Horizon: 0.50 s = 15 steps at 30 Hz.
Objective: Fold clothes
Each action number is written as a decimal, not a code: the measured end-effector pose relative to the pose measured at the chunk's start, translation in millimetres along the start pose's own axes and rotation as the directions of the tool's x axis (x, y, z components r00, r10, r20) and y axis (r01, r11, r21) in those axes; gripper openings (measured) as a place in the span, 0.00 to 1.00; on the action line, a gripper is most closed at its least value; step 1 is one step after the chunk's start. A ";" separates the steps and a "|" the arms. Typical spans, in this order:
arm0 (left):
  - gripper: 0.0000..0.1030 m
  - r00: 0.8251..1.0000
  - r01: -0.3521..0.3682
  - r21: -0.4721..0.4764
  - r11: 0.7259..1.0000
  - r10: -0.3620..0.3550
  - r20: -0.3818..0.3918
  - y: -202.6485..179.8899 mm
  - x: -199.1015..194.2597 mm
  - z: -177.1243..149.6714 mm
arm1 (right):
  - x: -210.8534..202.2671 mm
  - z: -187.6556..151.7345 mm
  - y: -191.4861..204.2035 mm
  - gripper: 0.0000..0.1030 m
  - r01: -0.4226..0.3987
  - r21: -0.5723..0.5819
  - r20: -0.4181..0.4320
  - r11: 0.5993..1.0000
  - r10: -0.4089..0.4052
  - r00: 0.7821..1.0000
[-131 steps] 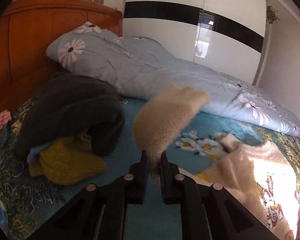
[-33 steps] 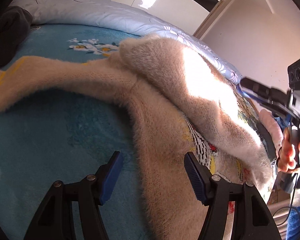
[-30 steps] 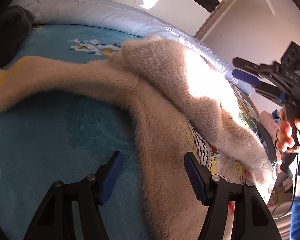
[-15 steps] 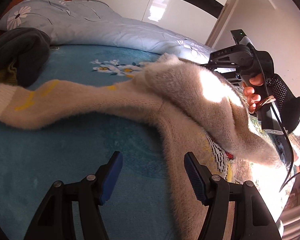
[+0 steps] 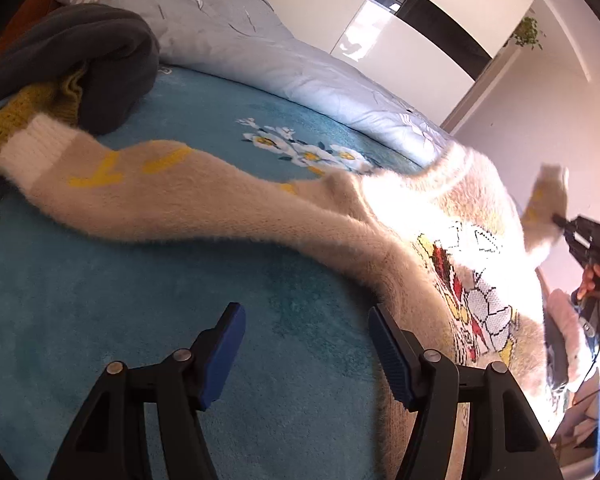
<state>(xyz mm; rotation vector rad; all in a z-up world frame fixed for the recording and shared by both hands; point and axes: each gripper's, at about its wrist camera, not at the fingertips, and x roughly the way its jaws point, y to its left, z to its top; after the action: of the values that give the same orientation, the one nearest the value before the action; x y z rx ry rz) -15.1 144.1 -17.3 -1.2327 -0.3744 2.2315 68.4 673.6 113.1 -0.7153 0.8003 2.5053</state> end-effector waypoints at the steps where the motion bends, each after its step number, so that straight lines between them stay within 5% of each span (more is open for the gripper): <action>1: 0.66 1.000 0.005 -0.024 1.000 -0.005 -0.002 4.7 0.6 1.0 | -1.7 2.1 -17.1 0.09 0.044 0.014 0.013 0.999 -0.044 0.999; 7: 0.66 0.999 -0.026 -0.127 0.992 0.029 0.021 31.6 -2.5 8.5 | 24.7 -21.7 -107.7 0.09 0.180 0.147 -0.074 0.973 -0.171 0.983; 15: 0.66 0.996 -0.064 -0.311 0.948 0.082 0.046 82.8 0.3 35.4 | 18.5 -44.8 -128.4 0.18 0.145 0.179 -0.097 0.973 -0.130 0.987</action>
<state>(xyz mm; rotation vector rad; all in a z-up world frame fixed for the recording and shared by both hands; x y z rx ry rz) -72.8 78.4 -38.9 -1.3591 -0.7373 2.3386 135.9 746.1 18.1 -0.7879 0.9657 2.2546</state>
